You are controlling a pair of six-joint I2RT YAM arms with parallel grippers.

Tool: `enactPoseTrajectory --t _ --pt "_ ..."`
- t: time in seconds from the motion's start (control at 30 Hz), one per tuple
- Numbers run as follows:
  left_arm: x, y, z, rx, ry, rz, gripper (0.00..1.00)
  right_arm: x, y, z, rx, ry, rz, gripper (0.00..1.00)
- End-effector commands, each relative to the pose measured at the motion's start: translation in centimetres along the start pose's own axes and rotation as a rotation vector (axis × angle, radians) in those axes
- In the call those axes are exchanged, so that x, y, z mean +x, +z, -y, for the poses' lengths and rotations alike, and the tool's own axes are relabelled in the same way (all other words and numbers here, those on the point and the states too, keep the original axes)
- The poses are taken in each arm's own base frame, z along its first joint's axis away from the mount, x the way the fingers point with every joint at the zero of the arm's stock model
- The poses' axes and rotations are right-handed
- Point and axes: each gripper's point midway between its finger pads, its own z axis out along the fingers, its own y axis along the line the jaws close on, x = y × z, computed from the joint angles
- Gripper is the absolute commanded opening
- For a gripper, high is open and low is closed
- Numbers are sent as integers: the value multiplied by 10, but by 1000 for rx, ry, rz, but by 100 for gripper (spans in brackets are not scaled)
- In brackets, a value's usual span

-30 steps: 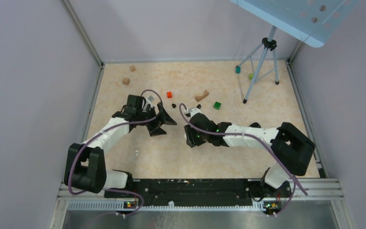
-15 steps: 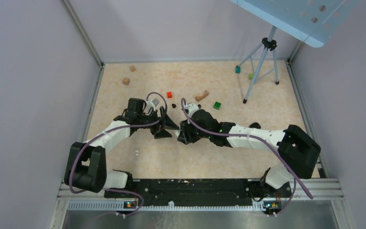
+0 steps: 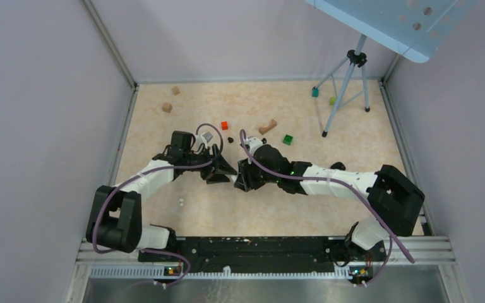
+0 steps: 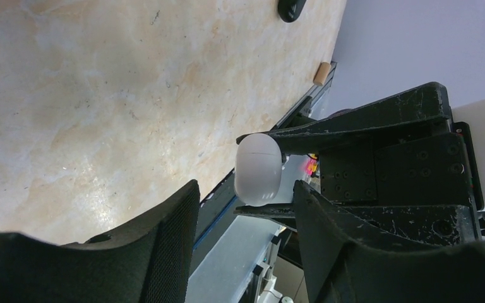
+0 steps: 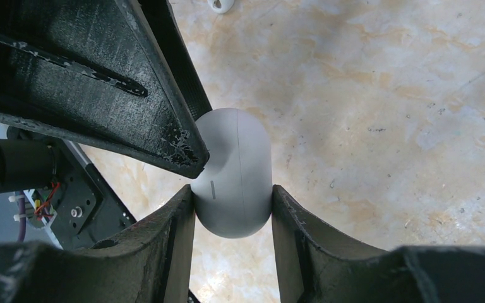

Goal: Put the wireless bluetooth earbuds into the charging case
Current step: Pass from the right arm to the left, then open the charging case to the charging case.

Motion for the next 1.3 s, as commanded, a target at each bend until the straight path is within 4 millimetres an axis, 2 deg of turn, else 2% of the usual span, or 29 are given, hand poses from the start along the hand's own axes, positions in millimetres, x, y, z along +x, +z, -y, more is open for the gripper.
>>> enactPoseTrajectory --t 0.0,0.07,0.17,0.37,0.47,0.53,0.6,0.7,0.83,0.93,1.27 --pt "-5 3 12 50 43 -15 61 -30 1 -17 -49 11 78 38" --pt "-4 4 13 64 43 -31 59 -30 2 -16 -42 11 74 38" --pt "-2 4 15 80 43 -46 45 -31 4 -15 -30 16 71 41" --pt "0 5 18 109 41 -59 26 -31 7 -14 -24 29 69 47" --pt "-2 4 20 114 52 -60 12 -36 2 -12 -8 61 63 75" --pt "-3 4 22 115 67 -59 1 -46 -7 -15 -21 78 61 81" --pt "-7 2 28 126 105 -48 0 -55 -17 -16 -27 87 67 84" --pt "-13 -5 50 188 191 -59 0 -73 -39 -15 -74 124 109 85" --pt "-14 -12 73 274 283 -94 0 -91 -65 -2 -174 251 222 85" --pt "-10 -16 82 326 337 -114 0 -93 -69 8 -180 308 243 85" --pt "-1 -23 91 389 362 -143 0 -88 -65 8 -268 387 254 84"
